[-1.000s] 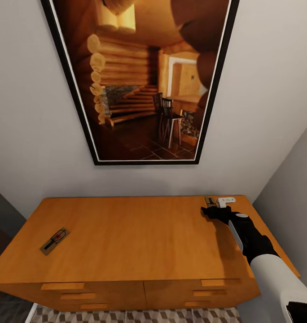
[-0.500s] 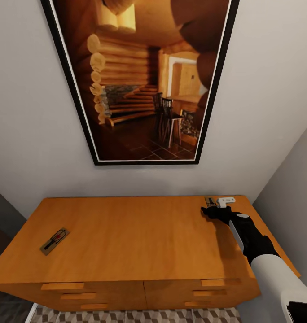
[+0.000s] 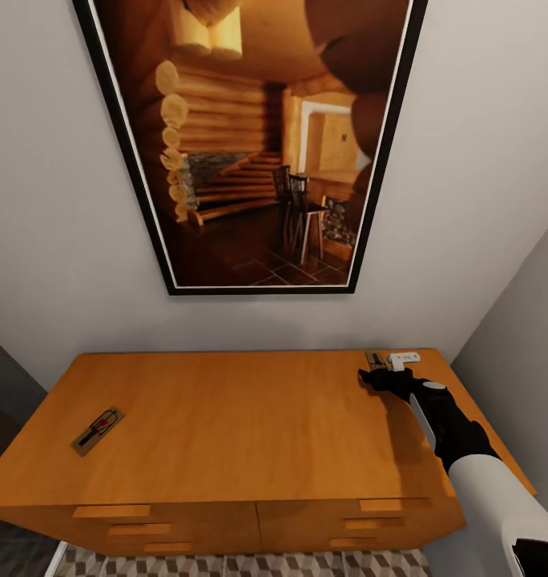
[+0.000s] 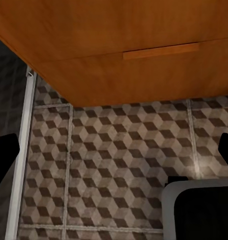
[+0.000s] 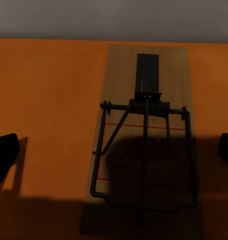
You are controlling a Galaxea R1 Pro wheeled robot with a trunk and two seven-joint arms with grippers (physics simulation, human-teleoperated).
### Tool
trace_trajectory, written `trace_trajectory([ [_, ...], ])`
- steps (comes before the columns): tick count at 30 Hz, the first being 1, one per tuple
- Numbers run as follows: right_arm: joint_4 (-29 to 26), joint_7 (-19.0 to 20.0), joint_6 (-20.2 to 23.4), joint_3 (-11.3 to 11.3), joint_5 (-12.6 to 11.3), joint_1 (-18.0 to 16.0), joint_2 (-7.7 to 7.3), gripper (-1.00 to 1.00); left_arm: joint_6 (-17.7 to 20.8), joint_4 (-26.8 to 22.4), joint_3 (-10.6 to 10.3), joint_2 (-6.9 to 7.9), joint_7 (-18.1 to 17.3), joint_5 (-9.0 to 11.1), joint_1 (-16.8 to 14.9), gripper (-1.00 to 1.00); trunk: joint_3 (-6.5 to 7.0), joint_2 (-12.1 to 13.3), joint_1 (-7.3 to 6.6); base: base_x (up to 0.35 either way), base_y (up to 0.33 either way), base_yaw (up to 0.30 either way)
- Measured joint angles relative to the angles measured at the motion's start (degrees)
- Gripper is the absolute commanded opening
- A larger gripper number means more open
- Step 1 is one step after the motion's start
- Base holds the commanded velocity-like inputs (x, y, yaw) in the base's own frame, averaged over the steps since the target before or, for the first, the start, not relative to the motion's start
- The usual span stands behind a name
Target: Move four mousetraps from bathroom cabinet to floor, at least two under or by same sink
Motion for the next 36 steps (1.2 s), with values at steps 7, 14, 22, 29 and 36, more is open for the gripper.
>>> trace_trajectory([
  [7, 0.01, -0.03, -0.02, -0.01, 0.04, 0.0, -0.01, 1.0, 0.0, 0.0, 0.0, 0.0, -0.01, 0.0, 0.0, 1.0, 0.0, 0.0, 0.0, 0.0, 0.0, 0.0],
  [14, 0.03, -0.07, -0.07, -0.04, 0.09, 0.0, -0.05, 1.0, 0.0, 0.0, 0.0, 0.0, -0.04, 0.01, 0.0, 1.0, 0.0, 0.0, 0.0, 0.0, 0.0, 0.0],
  [22, 0.1, -0.1, -0.07, -0.47, -0.02, -0.01, -0.09, 1.0, -0.02, 0.0, 0.0, 0.03, -0.01, 0.01, -0.01, 1.0, 0.0, 0.0, 0.0, 0.0, 0.0, 0.0],
  [29, 0.16, -0.14, -0.07, -2.09, 0.11, 0.0, -0.1, 1.0, -0.05, 0.0, 0.0, 0.01, -0.01, 0.0, -0.01, 1.0, 0.0, 0.0, 0.0, 0.0, 0.0, 0.0],
  [36, 0.18, -0.14, -0.07, -2.64, 0.14, 0.01, -0.1, 1.0, -0.07, 0.0, 0.0, 0.0, -0.03, 0.0, -0.01, 1.0, 0.0, 0.0, 0.0, 0.0, 0.0, 0.0],
])
